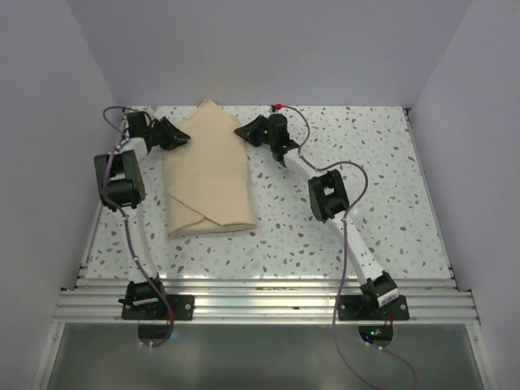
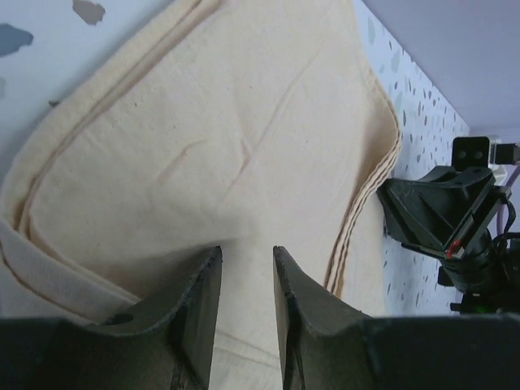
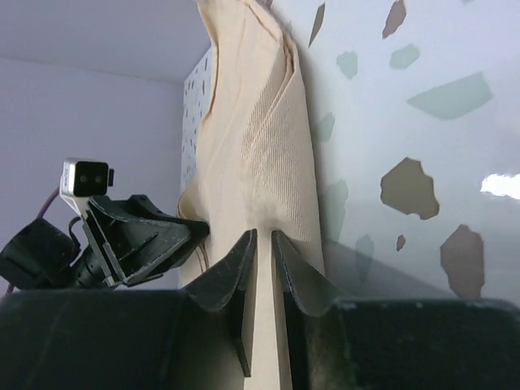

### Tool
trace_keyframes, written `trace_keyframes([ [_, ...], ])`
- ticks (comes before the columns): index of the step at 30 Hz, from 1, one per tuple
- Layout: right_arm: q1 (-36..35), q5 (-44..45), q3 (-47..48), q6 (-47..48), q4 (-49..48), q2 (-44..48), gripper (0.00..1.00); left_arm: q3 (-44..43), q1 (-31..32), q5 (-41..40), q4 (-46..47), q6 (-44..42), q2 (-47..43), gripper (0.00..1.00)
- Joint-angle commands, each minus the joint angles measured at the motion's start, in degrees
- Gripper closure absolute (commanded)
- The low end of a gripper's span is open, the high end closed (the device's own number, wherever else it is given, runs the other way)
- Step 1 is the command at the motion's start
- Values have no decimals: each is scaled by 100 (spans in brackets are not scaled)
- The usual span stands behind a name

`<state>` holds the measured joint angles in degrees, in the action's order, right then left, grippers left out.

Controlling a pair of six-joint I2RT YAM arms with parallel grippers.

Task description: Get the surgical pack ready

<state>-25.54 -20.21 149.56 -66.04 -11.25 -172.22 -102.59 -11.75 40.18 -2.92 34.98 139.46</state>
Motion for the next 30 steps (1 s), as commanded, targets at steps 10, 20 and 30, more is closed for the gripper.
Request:
trace_keyframes([
  [10, 198, 1581, 452, -330, -651, 66, 94, -1517, -336, 279, 661, 518, 731, 62],
  [20, 269, 757, -110, 1046, -80, 804, 63, -1107, -451, -666, -15, -112, -234, 55],
  [30, -108, 403, 38, 1928, 447, 374, 48, -26, -320, -1926, -570, -571, -674, 50],
])
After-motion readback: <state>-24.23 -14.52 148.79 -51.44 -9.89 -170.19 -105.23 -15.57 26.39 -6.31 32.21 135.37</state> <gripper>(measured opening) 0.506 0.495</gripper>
